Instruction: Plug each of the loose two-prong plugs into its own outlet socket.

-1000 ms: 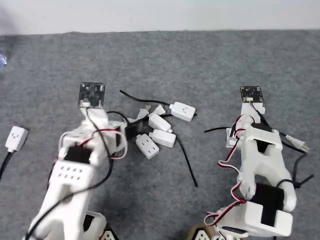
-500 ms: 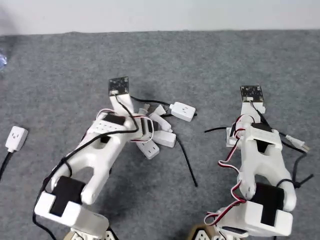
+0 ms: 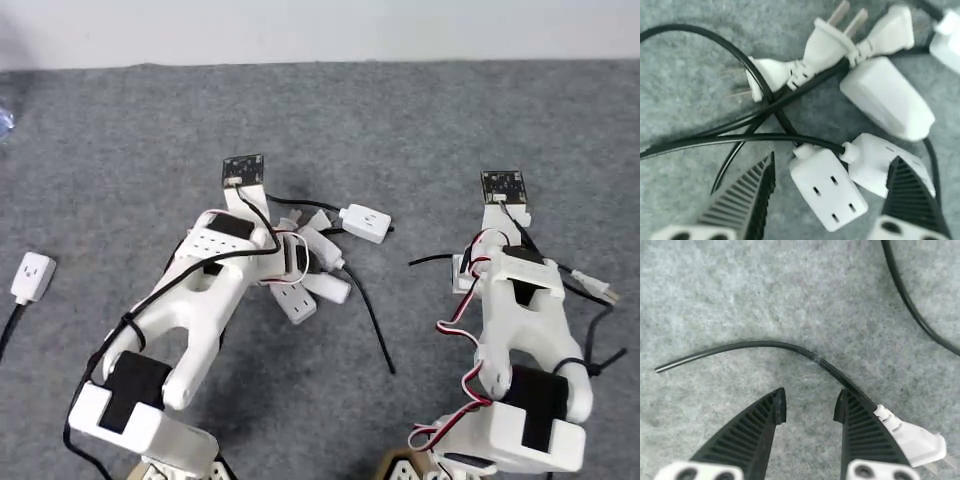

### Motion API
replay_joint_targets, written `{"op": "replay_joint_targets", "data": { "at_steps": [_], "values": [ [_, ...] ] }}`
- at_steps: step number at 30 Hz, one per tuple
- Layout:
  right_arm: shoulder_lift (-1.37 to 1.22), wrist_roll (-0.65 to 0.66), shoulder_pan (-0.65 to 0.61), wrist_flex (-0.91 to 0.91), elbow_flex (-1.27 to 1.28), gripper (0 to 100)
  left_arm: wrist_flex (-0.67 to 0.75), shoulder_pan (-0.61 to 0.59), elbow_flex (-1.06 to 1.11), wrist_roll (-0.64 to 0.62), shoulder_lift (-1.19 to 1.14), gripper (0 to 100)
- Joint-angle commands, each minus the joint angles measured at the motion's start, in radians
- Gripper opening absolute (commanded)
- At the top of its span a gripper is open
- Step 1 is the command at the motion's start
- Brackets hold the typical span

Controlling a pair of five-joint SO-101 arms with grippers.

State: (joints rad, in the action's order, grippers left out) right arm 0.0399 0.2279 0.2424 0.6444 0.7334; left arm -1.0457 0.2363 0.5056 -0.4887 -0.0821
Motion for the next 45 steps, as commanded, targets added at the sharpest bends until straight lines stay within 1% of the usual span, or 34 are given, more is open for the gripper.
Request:
{"op": "replay_joint_targets", "data": {
  "at_steps": [1, 3, 8, 13, 16, 20, 23, 27, 31, 38, 42, 44, 45],
  "values": [
    [0.004, 0.0, -0.001, -0.016, -0.012, 17.3, -0.04, 0.009, -0.002, 0.072, -0.012, 33],
    [0.004, 0.0, -0.001, -0.016, -0.012, 17.3, -0.031, 0.009, -0.012, 0.074, -0.009, 33],
    [0.004, 0.0, -0.001, -0.016, -0.012, 17.3, 0.077, 0.023, -0.015, 0.044, -0.014, 33],
    [0.002, 0.0, -0.001, -0.016, -0.012, 17.3, 0.038, 0.094, 0.028, 0.046, -0.014, 33],
    [0.002, 0.0, -0.001, -0.016, -0.012, 17.3, 0.043, 0.132, 0.05, 0.048, -0.012, 33],
    [0.002, 0.0, -0.001, -0.016, -0.012, 17.3, 0.074, 0.16, 0.062, 0.048, -0.014, 33],
    [0.002, 0.0, -0.001, -0.016, -0.012, 17.3, 0.078, 0.153, 0.065, 0.048, -0.034, 33],
    [0.002, 0.0, -0.001, -0.016, -0.012, 17.3, -0.009, 0.153, 0.015, 0.051, -0.092, 33],
    [0.002, 0.0, -0.001, -0.016, -0.012, 17.3, -0.058, 0.157, -0.094, 0.124, -0.187, 33],
    [0.002, 0.0, -0.001, -0.016, -0.012, 17.3, -0.166, 0.158, -0.364, 0.127, -0.37, 33],
    [0.002, 0.0, -0.001, -0.016, -0.012, 17.3, -0.229, 0.186, -0.456, 0.13, -0.434, 33],
    [0.002, 0.0, -0.001, -0.016, -0.012, 17.3, -0.236, 0.199, -0.472, 0.144, -0.445, 31],
    [0.002, 0.0, -0.001, -0.016, -0.012, 17.3, -0.233, 0.203, -0.473, 0.16, -0.443, 28]
  ]
}}
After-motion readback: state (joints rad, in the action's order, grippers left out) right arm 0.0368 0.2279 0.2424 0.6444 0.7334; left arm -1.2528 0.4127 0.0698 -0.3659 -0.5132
